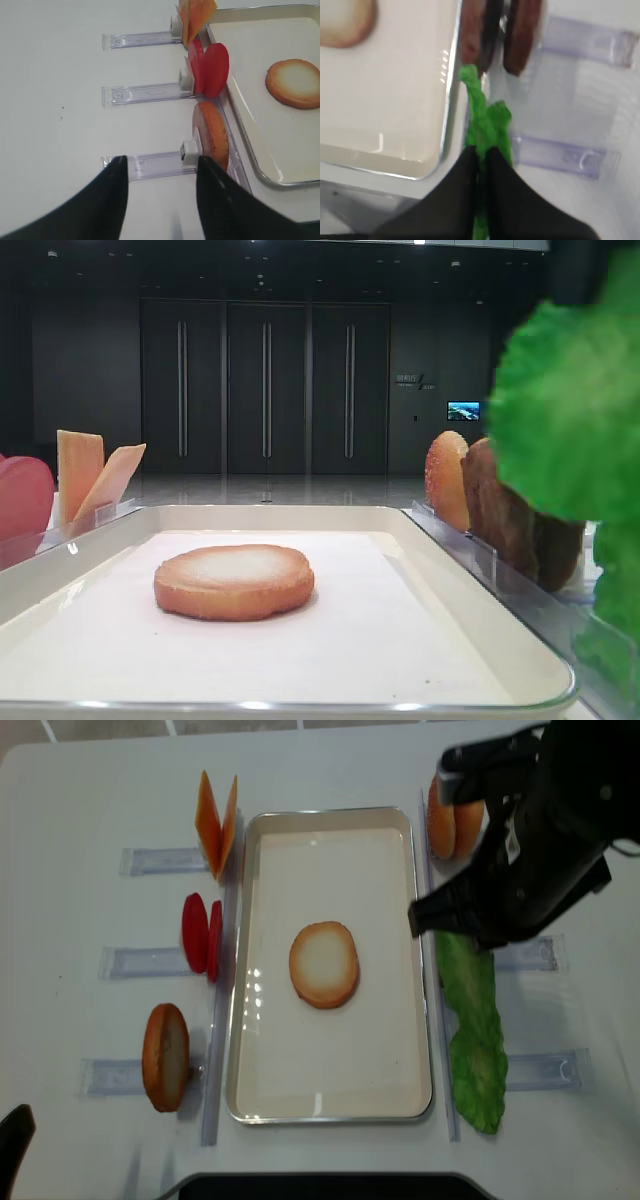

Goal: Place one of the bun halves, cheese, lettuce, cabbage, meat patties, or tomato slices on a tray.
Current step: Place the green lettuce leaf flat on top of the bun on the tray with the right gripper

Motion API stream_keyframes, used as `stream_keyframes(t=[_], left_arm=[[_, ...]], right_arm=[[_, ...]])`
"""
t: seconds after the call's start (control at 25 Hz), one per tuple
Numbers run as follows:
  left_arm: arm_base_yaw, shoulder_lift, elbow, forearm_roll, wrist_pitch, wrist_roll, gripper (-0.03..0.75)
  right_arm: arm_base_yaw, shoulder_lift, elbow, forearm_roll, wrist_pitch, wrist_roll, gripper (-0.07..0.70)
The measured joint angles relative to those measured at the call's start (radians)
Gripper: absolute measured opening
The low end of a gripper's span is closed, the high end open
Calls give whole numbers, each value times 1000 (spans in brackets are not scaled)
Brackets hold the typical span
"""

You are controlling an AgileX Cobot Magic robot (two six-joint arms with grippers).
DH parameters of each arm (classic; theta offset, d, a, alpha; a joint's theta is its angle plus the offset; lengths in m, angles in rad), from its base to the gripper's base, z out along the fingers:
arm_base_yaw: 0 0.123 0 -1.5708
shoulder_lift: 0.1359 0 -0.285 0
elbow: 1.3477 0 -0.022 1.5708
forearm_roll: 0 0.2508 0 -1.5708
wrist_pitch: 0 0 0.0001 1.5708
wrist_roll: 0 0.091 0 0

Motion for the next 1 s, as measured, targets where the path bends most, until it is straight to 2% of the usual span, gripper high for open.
stream_keyframes(t=[0.16, 0.32, 0.64, 0.8, 1.0], left_arm=[[0, 0, 0, 0, 0, 0, 345], [0, 0, 0, 0, 0, 0, 345], [0, 0, 0, 0, 0, 0, 345], [0, 0, 0, 0, 0, 0, 345], [0, 0, 0, 0, 0, 0, 345]], right_arm=[[0, 0, -113, 7, -17, -35, 17], [0, 55, -125, 69, -118, -101, 17], [2, 257, -125, 427, -353, -368, 17], [2, 325, -125, 580, -410, -498, 17], [2, 369, -125, 689, -454, -619, 17]])
